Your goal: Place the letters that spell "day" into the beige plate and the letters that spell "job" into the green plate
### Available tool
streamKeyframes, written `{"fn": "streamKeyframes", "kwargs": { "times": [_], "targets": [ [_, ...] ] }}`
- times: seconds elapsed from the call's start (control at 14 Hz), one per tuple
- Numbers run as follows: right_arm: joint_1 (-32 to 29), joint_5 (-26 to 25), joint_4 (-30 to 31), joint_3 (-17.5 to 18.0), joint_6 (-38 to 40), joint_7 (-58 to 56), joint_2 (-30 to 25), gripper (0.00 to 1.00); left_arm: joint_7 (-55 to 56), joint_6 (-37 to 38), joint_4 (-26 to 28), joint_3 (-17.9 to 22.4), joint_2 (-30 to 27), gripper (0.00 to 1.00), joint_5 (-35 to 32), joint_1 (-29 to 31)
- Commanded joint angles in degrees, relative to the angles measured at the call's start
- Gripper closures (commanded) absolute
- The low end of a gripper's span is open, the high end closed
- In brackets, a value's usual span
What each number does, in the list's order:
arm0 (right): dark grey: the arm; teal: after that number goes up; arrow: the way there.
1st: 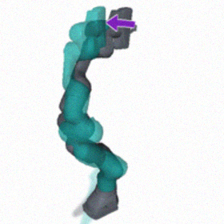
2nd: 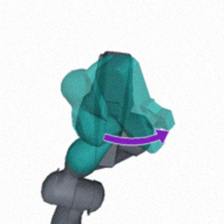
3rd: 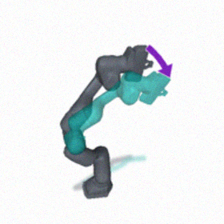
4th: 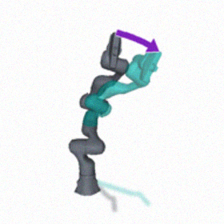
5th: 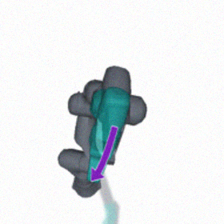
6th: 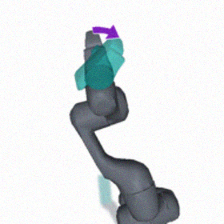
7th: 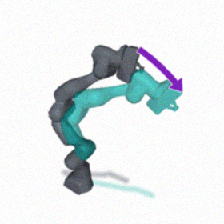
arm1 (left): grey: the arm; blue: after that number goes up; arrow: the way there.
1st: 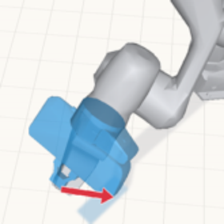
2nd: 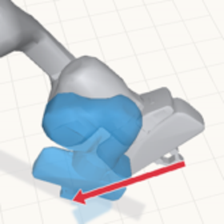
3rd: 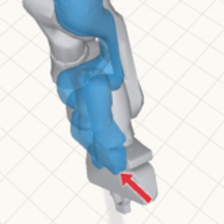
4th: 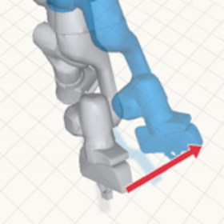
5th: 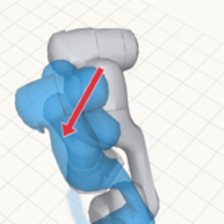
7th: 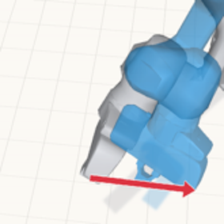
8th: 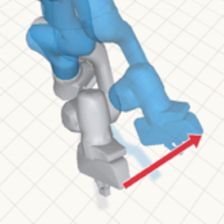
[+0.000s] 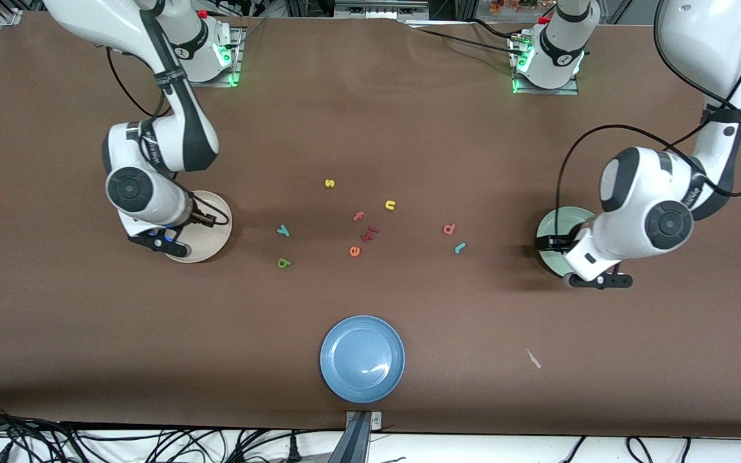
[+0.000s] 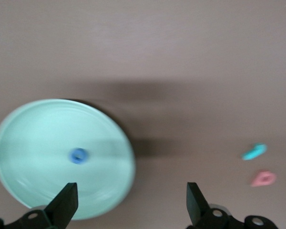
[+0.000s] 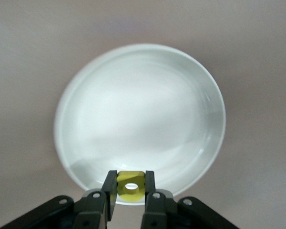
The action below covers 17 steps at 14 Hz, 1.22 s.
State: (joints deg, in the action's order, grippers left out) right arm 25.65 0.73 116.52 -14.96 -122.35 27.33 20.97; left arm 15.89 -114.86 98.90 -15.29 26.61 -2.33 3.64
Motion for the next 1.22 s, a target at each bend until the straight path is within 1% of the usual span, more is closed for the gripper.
{"fn": "streamKeyframes", "kwargs": {
  "times": [0.0,0.21,0.29,0.36,0.43,0.5,0.57,0.72,0.86,0.93,1.07,1.15],
  "targets": [
    [0.5,2.0,7.7,-0.9,-3.7,-3.1,-2.3,0.98,10.9,0.2,-1.7,-4.0,2.0,0.00,-0.3,-1.4],
    [0.5,2.0,9.5,-0.9,-9.4,-3.2,0.4,0.97,18.8,-0.9,-6.5,-4.0,8.2,0.02,-0.9,-8.4],
    [0.4,2.0,9.4,-0.9,-9.9,-3.2,0.8,0.95,20.7,-3.0,-7.2,-4.0,9.9,0.03,-0.9,-10.3],
    [0.4,2.0,9.3,-0.9,-9.9,-3.2,0.8,0.86,21.8,-6.1,-7.3,-3.9,11.3,0.06,-1.0,-11.5],
    [0.4,2.0,9.3,-0.9,-9.8,-3.1,0.7,0.59,22.1,-9.1,-7.0,-3.7,12.0,0.07,-1.1,-12.1],
    [0.4,2.0,9.1,-0.9,-9.8,-3.0,0.6,0.04,22.1,-10.5,-6.9,-3.6,13.2,0.11,-1.1,-12.6],
    [0.4,2.0,9.0,-0.9,-9.5,-3.0,0.3,0.00,22.1,-10.8,-7.0,-3.5,14.2,0.14,-1.8,-13.1],
    [0.5,2.1,8.3,-0.7,-8.7,-2.7,-0.9,0.00,22.2,-10.8,-7.0,-3.5,15.0,0.14,-6.2,-13.1],
    [0.7,2.6,5.1,0.6,-5.5,-3.2,-1.2,0.00,22.2,-10.9,-7.1,-3.5,16.2,0.15,-7.1,-13.0],
    [0.7,2.6,2.7,1.9,-2.2,-3.8,-1.2,0.00,22.2,-10.9,-7.1,-3.5,16.5,0.18,-7.1,-13.1],
    [1.3,2.7,-6.0,4.7,5.8,-3.6,-0.1,0.00,22.2,-10.9,-7.1,-3.5,17.4,0.21,-7.2,-13.1],
    [1.5,2.6,-9.9,5.0,9.6,-3.8,1.4,0.00,22.1,-10.9,-7.1,-3.5,17.9,0.22,-7.2,-13.2]
  ]
}}
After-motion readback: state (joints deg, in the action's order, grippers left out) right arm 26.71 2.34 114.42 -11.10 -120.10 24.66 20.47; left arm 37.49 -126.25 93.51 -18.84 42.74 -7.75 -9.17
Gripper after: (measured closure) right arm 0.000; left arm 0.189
